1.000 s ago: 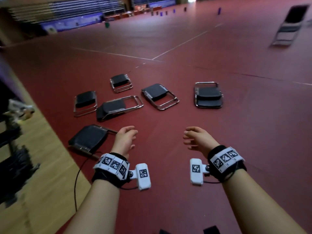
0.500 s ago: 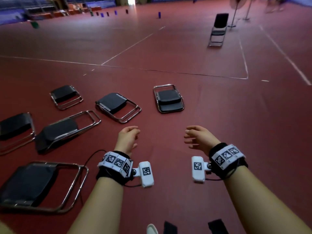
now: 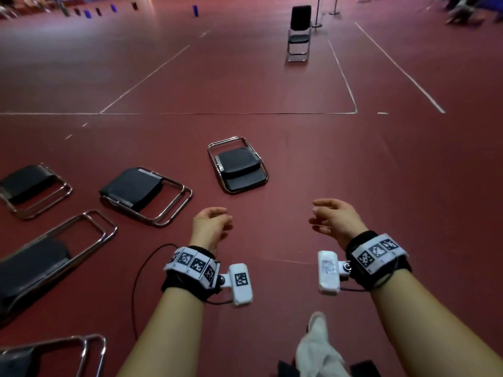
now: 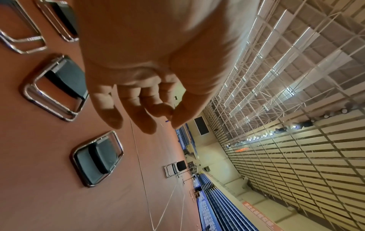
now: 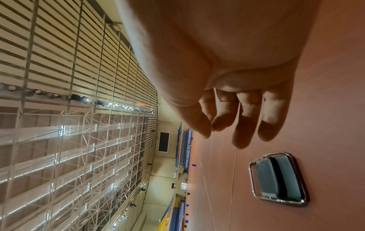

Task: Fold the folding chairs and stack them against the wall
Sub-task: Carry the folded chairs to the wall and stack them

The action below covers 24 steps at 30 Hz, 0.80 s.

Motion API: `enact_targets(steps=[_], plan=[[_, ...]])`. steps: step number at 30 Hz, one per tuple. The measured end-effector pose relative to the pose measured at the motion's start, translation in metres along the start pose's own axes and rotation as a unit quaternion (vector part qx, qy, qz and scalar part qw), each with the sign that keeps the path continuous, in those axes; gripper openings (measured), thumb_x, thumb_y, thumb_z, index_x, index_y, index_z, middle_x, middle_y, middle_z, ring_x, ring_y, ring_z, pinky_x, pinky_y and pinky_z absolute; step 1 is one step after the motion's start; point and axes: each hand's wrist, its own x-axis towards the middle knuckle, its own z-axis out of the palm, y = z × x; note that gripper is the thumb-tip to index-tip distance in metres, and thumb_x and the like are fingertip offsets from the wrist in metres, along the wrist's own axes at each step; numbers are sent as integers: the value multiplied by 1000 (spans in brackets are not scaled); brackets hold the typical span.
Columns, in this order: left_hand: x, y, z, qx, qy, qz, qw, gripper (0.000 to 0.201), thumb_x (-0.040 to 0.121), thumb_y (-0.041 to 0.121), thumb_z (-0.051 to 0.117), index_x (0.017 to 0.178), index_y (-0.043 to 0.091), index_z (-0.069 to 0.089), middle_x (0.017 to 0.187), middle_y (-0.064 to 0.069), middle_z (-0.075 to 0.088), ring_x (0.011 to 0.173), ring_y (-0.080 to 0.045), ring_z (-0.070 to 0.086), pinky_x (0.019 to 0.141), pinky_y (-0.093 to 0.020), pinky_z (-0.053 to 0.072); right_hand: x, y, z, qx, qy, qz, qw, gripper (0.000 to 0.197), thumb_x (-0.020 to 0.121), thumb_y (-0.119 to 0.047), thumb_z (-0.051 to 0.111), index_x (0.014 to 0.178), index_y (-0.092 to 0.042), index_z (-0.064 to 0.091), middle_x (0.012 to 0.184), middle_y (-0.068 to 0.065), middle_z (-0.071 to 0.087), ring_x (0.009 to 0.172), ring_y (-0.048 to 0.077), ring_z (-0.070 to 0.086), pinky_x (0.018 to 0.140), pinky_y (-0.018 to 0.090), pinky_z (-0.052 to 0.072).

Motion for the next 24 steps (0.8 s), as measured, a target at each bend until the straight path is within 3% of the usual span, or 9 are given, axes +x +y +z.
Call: enact_targets(steps=[8,11,15,18,22,24], plan=[[161,69,165,16,-41,22,999,19,87,-6,65,93,11,61,74,-5,62,56,-16,55,61,-29,47,194,-73,-58,8,42,-14,999,16,90,3,62,93,-12,63,83,9,61,64,19,63,59,27,57],[210,104,220,3,-49,30,998,18,88,-8,64,94,9,62,73,-5,60,55,-16,52,54,-25,48,259,-114,-73,14,55,-20,998,16,89,6,62,92,-11,62,80,8,61,60,18,60,57,26,56],[273,131,271,-1,-39,34,999,18,87,-7,65,86,11,61,73,-5,59,55,-16,52,52,-25,47,335,-156,-81,5,46,-27,999,18,87,8,62,94,-9,62,76,7,60,58,17,58,58,26,55],[324,144,305,0,-38,29,999,20,87,-8,65,84,11,61,73,-6,59,57,-17,52,43,-20,43,394,-176,-87,3,40,-25,999,20,86,9,64,95,-8,63,75,7,60,57,17,58,57,26,57],[410,161,364,14,-55,22,998,18,87,-5,68,85,12,63,74,-5,62,59,-16,54,51,-22,47,489,-195,-91,-3,54,-17,998,19,84,9,66,94,-8,64,74,9,61,55,16,58,55,26,56],[457,174,392,11,-68,19,997,15,87,-4,69,89,10,63,72,-4,61,51,-12,54,45,-19,45,540,-209,-87,0,61,-14,998,18,84,9,67,92,-7,63,73,10,60,51,15,56,53,24,55]])
